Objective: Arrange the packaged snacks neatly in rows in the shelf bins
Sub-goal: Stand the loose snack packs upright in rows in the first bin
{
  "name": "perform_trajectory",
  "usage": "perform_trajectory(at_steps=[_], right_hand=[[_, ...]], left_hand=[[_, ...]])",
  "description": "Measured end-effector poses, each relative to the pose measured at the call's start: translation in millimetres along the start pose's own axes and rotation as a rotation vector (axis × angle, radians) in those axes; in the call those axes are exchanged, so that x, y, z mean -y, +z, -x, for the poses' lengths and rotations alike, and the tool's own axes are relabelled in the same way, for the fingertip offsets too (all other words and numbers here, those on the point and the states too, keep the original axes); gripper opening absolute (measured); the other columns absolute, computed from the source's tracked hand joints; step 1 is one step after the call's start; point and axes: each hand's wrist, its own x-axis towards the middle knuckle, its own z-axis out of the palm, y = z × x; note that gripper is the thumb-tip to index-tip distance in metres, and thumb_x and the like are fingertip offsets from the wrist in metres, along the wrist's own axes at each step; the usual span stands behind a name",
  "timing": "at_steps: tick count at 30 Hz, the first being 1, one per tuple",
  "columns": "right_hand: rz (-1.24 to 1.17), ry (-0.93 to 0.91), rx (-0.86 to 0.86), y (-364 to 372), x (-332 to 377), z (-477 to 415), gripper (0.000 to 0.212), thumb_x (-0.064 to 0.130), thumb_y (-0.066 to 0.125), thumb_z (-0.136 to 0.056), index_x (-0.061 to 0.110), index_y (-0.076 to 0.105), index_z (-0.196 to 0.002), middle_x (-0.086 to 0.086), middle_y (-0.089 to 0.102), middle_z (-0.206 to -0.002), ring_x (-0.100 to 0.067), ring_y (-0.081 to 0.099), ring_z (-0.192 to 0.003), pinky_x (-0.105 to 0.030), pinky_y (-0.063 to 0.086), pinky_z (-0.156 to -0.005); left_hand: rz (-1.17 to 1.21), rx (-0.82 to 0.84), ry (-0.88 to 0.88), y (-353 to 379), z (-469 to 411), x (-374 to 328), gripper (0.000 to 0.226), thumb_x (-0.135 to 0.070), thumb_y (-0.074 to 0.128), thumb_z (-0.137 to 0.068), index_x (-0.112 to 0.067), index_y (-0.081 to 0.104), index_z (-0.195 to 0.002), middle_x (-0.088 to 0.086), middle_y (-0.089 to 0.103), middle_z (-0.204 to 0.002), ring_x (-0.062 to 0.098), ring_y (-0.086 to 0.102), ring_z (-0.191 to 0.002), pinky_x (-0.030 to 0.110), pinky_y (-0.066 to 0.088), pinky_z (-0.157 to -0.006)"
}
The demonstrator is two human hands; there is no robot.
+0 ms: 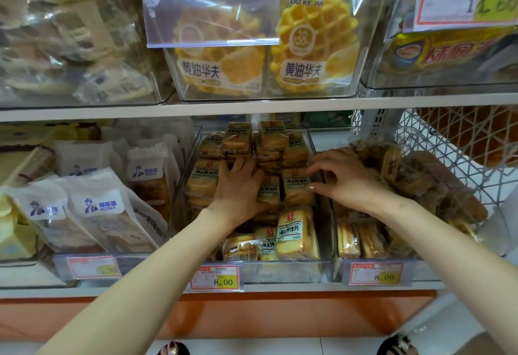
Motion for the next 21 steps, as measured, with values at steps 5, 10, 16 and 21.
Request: perform_trajectory(at_steps=[5, 10, 16, 21], right_hand=[[-0.056, -0.040, -0.007, 0.3, -6.3, 4.6, 0.018, 0.032, 0.063, -0.086, 0.030, 0.064, -0.104, 0.010, 0.046, -0.132, -0.010, 0.039, -0.125, -0.026, 0.028, -0.102], [-0.068, -0.057, -0.009, 0.6, -6.5, 8.7, 0.017, 0.032, 0.063, -0.086, 0.030, 0.065, -0.103, 0.011, 0.046, -0.132, -0.009, 0.039, -0.124, -0.023, 0.026, -0.099], [-0.072, -0.063, 0.002, 0.3, -5.6, 10.2, 0.017, 0.030, 0.063, -0.086, 0.028, 0.066, -0.102, 0.009, 0.046, -0.134, -0.011, 0.038, -0.127, -0.025, 0.027, -0.102], [-0.083, -0.061, 0.000, -0.6, -3.9, 11.9, 0.016, 0.029, 0.064, -0.085, 0.027, 0.066, -0.101, 0.008, 0.046, -0.134, -0.011, 0.039, -0.126, -0.027, 0.029, -0.105]], left_hand=[[0.063, 0.014, 0.007, 5.1, -1.8, 1.2, 0.071, -0.063, 0.054, -0.078, -0.022, 0.039, -0.134, 0.004, 0.027, -0.144, 0.026, 0.020, -0.133, 0.049, 0.020, -0.105], [-0.008, 0.055, 0.119, 7.1, 1.6, 5.1, 0.083, -0.064, 0.057, -0.074, -0.018, 0.029, -0.136, 0.007, 0.026, -0.141, 0.026, 0.020, -0.132, 0.048, 0.018, -0.106], [-0.032, -0.027, 0.082, 12.2, 2.3, 4.6, 0.077, -0.061, 0.058, -0.075, -0.019, 0.034, -0.135, 0.006, 0.029, -0.143, 0.026, 0.021, -0.133, 0.049, 0.016, -0.106], [-0.034, -0.029, 0.059, 13.3, 2.1, 2.9, 0.077, -0.060, 0.058, -0.076, -0.019, 0.031, -0.136, 0.005, 0.024, -0.146, 0.025, 0.018, -0.134, 0.049, 0.015, -0.107]])
